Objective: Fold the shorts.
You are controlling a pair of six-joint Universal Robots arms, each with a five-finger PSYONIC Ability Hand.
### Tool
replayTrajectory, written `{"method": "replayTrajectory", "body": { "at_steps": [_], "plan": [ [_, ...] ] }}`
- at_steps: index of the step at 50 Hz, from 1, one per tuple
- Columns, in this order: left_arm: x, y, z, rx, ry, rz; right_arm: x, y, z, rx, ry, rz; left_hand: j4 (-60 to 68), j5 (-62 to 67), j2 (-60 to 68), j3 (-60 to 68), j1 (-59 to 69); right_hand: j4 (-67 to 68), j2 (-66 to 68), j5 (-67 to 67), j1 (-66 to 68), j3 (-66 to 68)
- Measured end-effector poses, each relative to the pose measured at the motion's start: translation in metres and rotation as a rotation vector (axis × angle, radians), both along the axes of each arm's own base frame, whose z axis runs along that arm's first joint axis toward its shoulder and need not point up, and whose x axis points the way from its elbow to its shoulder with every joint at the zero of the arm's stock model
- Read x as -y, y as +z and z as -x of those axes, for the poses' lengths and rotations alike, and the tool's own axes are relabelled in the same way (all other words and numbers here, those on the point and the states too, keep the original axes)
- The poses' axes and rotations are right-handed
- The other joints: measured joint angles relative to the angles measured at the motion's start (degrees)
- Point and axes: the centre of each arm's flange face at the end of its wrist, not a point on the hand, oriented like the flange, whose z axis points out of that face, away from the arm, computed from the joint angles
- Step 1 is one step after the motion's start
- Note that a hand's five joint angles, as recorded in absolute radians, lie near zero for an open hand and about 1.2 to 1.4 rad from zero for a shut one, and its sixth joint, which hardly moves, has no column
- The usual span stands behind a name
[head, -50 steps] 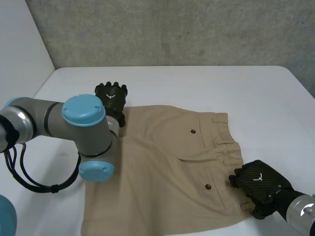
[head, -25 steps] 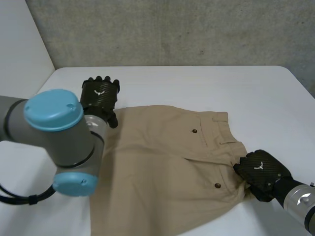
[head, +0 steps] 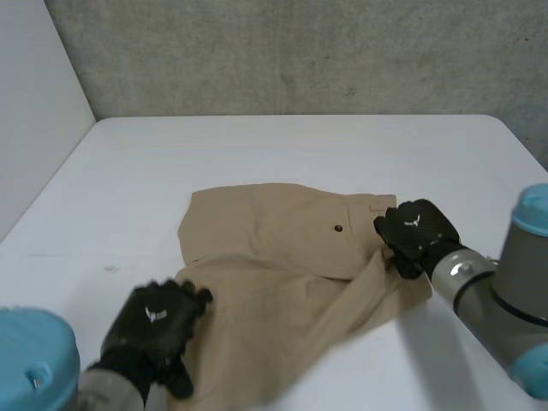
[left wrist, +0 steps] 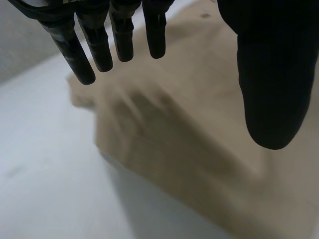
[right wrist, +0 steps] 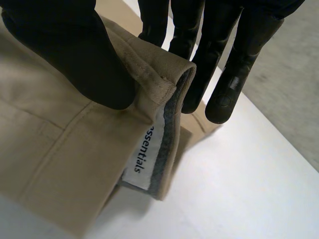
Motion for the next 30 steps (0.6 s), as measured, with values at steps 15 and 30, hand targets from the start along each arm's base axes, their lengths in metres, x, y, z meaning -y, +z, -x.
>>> {"method": "replayTrajectory", "body": {
  "at_steps": [15,30],
  "plan": [
    [-0.013,-0.009,0.002,0.018,-0.021,-0.062,0.033,-0.012,-0.003,0.047,-0.198,-0.085,0.0,0.0,0.0,0.0,0.0,0.0,0.0,0.2,0.0,0.0],
    [0.003,-0.015,0.016,0.001,0.005,-0.045,0.023,-0.019,-0.006,0.044,-0.179,-0.123,0.0,0.0,0.0,0.0,0.0,0.0,0.0,0.7,0.0,0.0]
  ]
}}
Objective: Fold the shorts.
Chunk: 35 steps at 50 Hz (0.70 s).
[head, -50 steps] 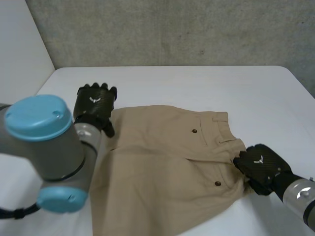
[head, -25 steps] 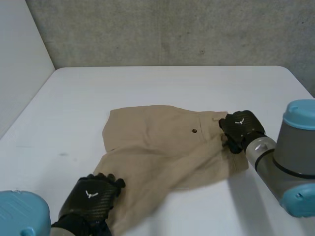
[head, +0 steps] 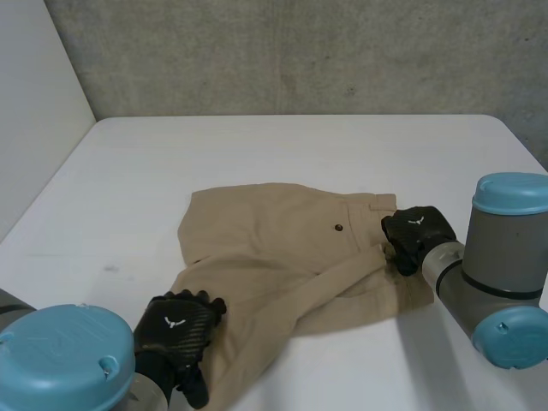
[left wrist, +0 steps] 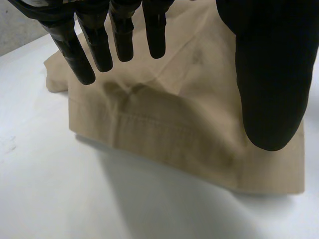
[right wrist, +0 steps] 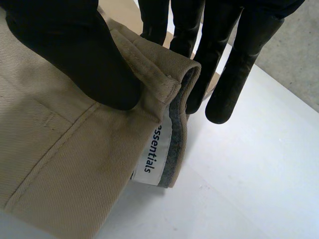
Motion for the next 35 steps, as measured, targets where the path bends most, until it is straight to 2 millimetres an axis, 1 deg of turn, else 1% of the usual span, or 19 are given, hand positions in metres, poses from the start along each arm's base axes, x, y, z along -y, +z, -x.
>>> {"method": "replayTrajectory", "body": {
  "at_steps": [10,15,22,25,27,28,29,30,31,33,34,35],
  "plan": [
    [-0.006,0.009,0.012,-0.086,-0.004,-0.011,-0.003,-0.002,0.001,-0.006,0.002,-0.005,0.1,0.2,0.1,0.1,0.0,0.0,0.0,0.0,0.0,0.0],
    [-0.009,0.009,0.014,-0.097,-0.004,-0.030,-0.003,-0.002,0.002,-0.007,0.003,-0.003,0.1,0.2,0.1,0.1,0.0,0.0,0.0,0.0,0.0,0.0],
    [-0.012,-0.001,0.016,-0.072,-0.005,-0.071,-0.003,-0.002,0.002,-0.008,0.003,0.000,0.1,0.2,0.1,0.1,0.0,0.0,0.0,0.0,0.0,0.0],
    [-0.011,-0.011,0.018,-0.043,0.001,-0.091,-0.003,-0.002,0.002,-0.008,0.003,0.001,3.6,4.0,3.3,3.3,3.4,0.0,0.0,0.1,0.0,0.0],
    [-0.009,-0.016,0.018,-0.028,0.009,-0.096,-0.003,-0.002,0.002,-0.008,0.002,0.001,3.6,4.0,3.3,3.3,3.4,0.0,0.0,0.1,0.0,0.0],
    [-0.008,-0.019,0.019,-0.021,0.015,-0.097,-0.003,-0.002,0.002,-0.008,0.002,0.002,14.6,14.9,14.3,14.3,15.6,0.0,0.0,0.1,0.0,0.0],
    [-0.008,-0.019,0.019,-0.021,0.015,-0.097,-0.003,-0.002,0.002,-0.008,0.002,0.002,14.6,14.9,14.3,14.3,15.6,0.0,0.0,0.1,0.0,0.0],
    [-0.006,-0.023,0.019,-0.008,0.028,-0.097,-0.003,-0.001,0.002,-0.008,0.002,0.002,23.6,23.5,23.8,23.2,23.7,0.0,0.0,0.1,0.0,0.0],
    [-0.004,-0.026,0.019,0.000,0.038,-0.095,-0.003,-0.001,0.002,-0.008,0.001,0.003,27.1,27.0,27.1,26.4,25.5,0.0,0.0,0.1,0.0,0.0],
    [-0.003,-0.027,0.019,0.004,0.046,-0.091,-0.004,0.000,0.002,-0.007,0.001,0.004,29.2,29.1,28.8,27.4,25.7,0.0,0.0,0.1,0.0,0.0],
    [-0.001,-0.024,0.019,0.000,0.060,-0.072,-0.004,0.002,0.003,-0.006,0.001,0.009,31.2,31.1,31.6,29.2,28.1,0.0,0.0,0.1,0.0,0.0],
    [0.002,-0.019,0.019,-0.009,0.078,-0.045,-0.005,0.004,0.003,-0.004,0.001,0.015,41.2,40.8,40.7,38.3,38.2,0.0,0.0,0.1,0.0,0.0]
  ]
}}
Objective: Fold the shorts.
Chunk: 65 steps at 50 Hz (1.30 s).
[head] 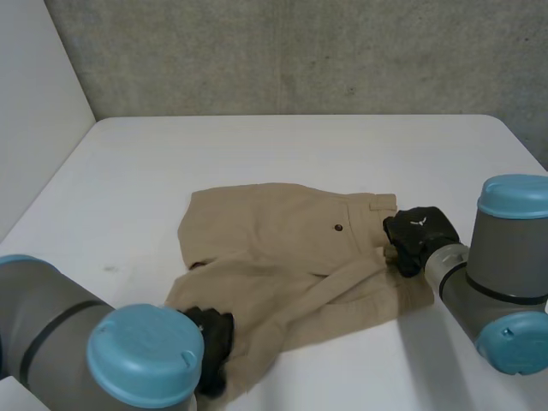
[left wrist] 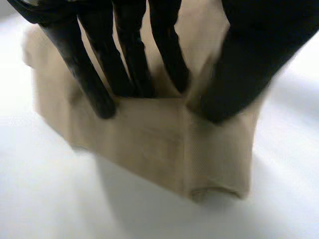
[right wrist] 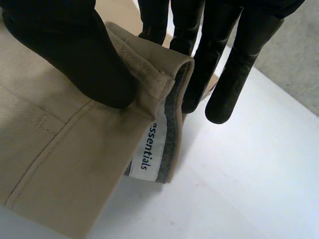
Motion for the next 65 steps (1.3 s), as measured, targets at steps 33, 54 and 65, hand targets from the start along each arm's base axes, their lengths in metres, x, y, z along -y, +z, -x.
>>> {"method": "replayTrajectory", "body": {
  "at_steps": [33,54,65],
  "plan": [
    [-0.011,0.262,-0.053,-0.250,0.059,0.809,-0.122,0.236,0.037,0.021,0.173,0.543,11.1,9.2,11.7,13.2,10.0,0.0,0.0,0.0,0.0,0.0],
    [0.087,0.205,-0.004,-0.110,0.013,0.675,-0.029,0.168,0.015,-0.071,0.176,0.230,11.2,9.2,11.7,13.3,10.0,0.0,0.0,0.0,0.0,0.0],
    [0.181,0.160,0.034,-0.102,0.038,0.698,0.050,0.141,-0.008,-0.065,0.097,0.328,11.2,9.2,11.8,13.4,10.0,0.1,0.4,0.0,0.0,0.0]
  ]
}}
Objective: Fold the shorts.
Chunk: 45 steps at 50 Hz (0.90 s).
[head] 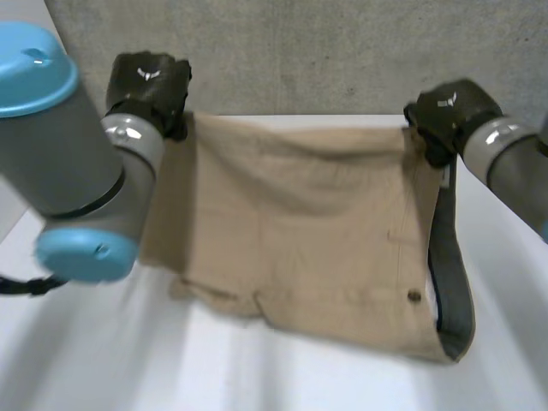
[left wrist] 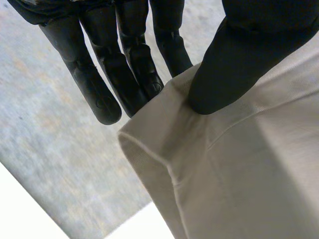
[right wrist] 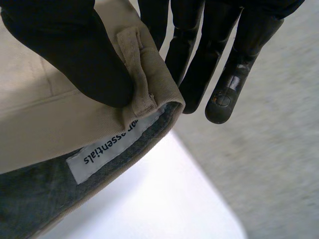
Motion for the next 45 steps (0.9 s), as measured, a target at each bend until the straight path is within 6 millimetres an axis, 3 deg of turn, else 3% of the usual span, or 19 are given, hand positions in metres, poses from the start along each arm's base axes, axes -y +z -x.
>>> {"method": "replayTrajectory", "body": {
  "at_steps": [1,2,4,5,7,8,9,10,11,12,13,14,24,27,33,34,42,43,45],
  "plan": [
    [0.000,0.000,0.000,0.000,0.000,0.000,0.000,0.000,0.000,0.000,0.000,0.000,0.0,0.0,0.0,0.0,0.0,0.0,0.0,0.0,0.0,0.0],
    [0.020,0.000,0.007,-0.029,-0.005,0.061,0.017,0.000,-0.007,0.018,-0.014,0.067,0.0,0.0,0.0,0.1,0.0,0.1,0.0,0.0,0.0,0.0],
    [0.038,-0.002,0.015,-0.054,-0.014,0.126,0.033,-0.002,-0.016,0.035,-0.020,0.130,0.1,0.0,0.0,0.1,0.0,0.2,0.0,0.0,0.0,0.0],
    [0.044,-0.002,0.017,-0.061,-0.018,0.149,0.038,-0.003,-0.019,0.041,-0.021,0.149,0.1,0.0,0.0,0.1,0.0,-5.4,-5.5,-5.4,-5.4,-5.5],
    [0.066,-0.009,0.029,-0.082,-0.039,0.249,0.059,-0.011,-0.034,0.060,-0.020,0.221,-0.5,-0.1,-0.7,-0.2,-0.2,-27.3,-29.2,-26.3,-26.6,-28.5],
    [0.073,-0.012,0.033,-0.088,-0.044,0.284,0.064,-0.014,-0.037,0.063,-0.020,0.238,-3.5,-2.7,-3.7,-3.1,-3.5,-27.3,-29.2,-26.3,-26.6,-28.5],
    [0.078,-0.015,0.036,-0.093,-0.050,0.317,0.070,-0.019,-0.042,0.065,-0.019,0.256,-14.9,-13.8,-15.1,-14.4,-16.2,-42.1,-44.1,-41.0,-38.1,-42.2],
    [0.084,-0.019,0.040,-0.100,-0.055,0.356,0.077,-0.025,-0.047,0.066,-0.019,0.279,-18.5,-17.5,-20.0,-18.0,-20.4,-48.5,-49.6,-47.1,-41.1,-49.0],
    [0.089,-0.022,0.043,-0.107,-0.059,0.391,0.082,-0.030,-0.052,0.064,-0.020,0.298,-37.0,-35.7,-38.4,-37.2,-41.4,-53.1,-53.3,-51.4,-42.9,-53.2],
    [0.091,-0.024,0.045,-0.113,-0.061,0.415,0.085,-0.033,-0.055,0.063,-0.021,0.310,-37.0,-35.7,-38.4,-37.2,-41.4,-53.1,-53.3,-51.4,-42.9,-53.2],
    [0.095,-0.027,0.048,-0.126,-0.064,0.463,0.090,-0.040,-0.060,0.058,-0.024,0.330,-51.0,-48.5,-51.7,-49.8,-52.5,-54.9,-55.3,-53.4,-43.4,-55.6],
    [0.097,-0.029,0.050,-0.133,-0.065,0.488,0.092,-0.042,-0.062,0.056,-0.027,0.339,-55.3,-52.2,-55.5,-54.3,-54.2,-54.9,-55.3,-53.4,-43.4,-55.6],
    [0.096,-0.037,0.051,-0.158,-0.062,0.554,0.091,-0.054,-0.069,0.041,-0.083,0.356,-56.9,-53.1,-57.4,-55.8,-54.2,-54.9,-55.3,-53.4,-43.4,-55.6],
    [0.084,-0.036,0.041,-0.144,-0.058,0.514,0.071,-0.045,-0.062,0.025,-0.089,0.315,-56.9,-53.1,-57.4,-55.8,-54.2,-54.9,-55.3,-53.4,-43.4,-55.6],
    [0.069,-0.036,0.030,-0.120,-0.056,0.463,0.048,-0.040,-0.052,-0.003,-0.067,0.256,-56.9,-53.1,-57.4,-55.8,-54.2,-54.9,-55.3,-53.4,-43.4,-55.6],
    [0.058,-0.038,0.024,-0.099,-0.059,0.420,0.033,-0.040,-0.046,-0.025,-0.045,0.210,-56.9,-53.1,-57.4,-55.8,-54.2,-54.9,-55.3,-53.4,-43.4,-55.6],
    [0.014,-0.061,0.007,-0.002,-0.087,0.221,-0.015,-0.049,-0.027,-0.091,0.037,0.040,-56.9,-53.1,-57.4,-55.8,-54.2,-54.9,-55.3,-53.4,-43.4,-55.6],
    [-0.005,-0.072,0.001,0.038,-0.103,0.129,-0.031,-0.052,-0.019,-0.108,0.066,-0.017,-56.9,-53.1,-57.4,-55.8,-54.2,-54.9,-55.3,-53.4,-43.4,-55.6],
    [-0.021,-0.081,-0.004,0.065,-0.119,0.052,-0.043,-0.056,-0.011,-0.117,0.086,-0.063,-56.9,-53.1,-57.4,-55.8,-54.2,-54.9,-55.3,-53.4,-43.4,-55.6]
  ]
}}
